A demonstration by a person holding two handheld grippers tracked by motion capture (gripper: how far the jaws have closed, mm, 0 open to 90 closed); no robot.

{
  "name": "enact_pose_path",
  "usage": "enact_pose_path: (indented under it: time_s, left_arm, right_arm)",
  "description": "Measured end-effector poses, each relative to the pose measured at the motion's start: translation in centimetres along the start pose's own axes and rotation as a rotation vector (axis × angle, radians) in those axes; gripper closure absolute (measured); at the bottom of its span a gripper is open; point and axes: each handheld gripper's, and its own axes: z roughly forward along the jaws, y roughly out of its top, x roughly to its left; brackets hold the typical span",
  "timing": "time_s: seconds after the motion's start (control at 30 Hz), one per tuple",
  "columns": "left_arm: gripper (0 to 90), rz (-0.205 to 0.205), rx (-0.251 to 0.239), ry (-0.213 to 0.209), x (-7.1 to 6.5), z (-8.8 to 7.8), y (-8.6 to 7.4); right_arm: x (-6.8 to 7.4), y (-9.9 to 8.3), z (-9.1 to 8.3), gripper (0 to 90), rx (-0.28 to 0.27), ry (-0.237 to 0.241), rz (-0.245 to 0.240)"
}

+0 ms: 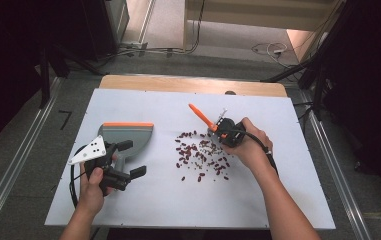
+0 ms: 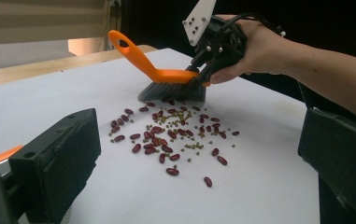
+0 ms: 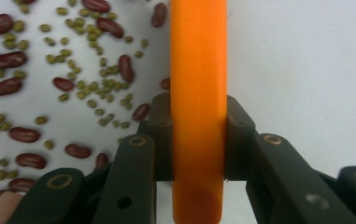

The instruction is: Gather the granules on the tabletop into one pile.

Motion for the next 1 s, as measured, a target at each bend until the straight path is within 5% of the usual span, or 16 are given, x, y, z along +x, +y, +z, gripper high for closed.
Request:
enact_pose_path:
  time_s: [0.3,0.53,0.73,0.87,1.0]
  left_arm:
    - [0.3,0.002,0.003,0.004,0.0,-0.1,0.1]
    - [0.2,-0.003,-0.006,0.013,0.2,-0.4,0.1]
    - [0.3,-0.004,-0.006,0.006,0.2,-0.3,0.1]
    - [0.3,-0.004,-0.006,-0.002,0.2,-0.4,0.1]
    - [0.3,-0.007,-0.010,-0.003,0.2,-0.4,0.1]
  right_arm:
    - [1.3,-0.6,-1.1,68.3,-0.033,0.049,-0.035]
    - [0.2,0.7,-2.0,68.3,-0.103,0.006,-0.066]
    - [0.4,4.3,-0.3,68.3,-0.143,-0.041,-0.270]
    - [0.8,5.2,1.0,68.3,-0.123,-0.059,-0.348]
    - [1.8,5.3,1.0,68.3,-0.113,-0.046,-0.374]
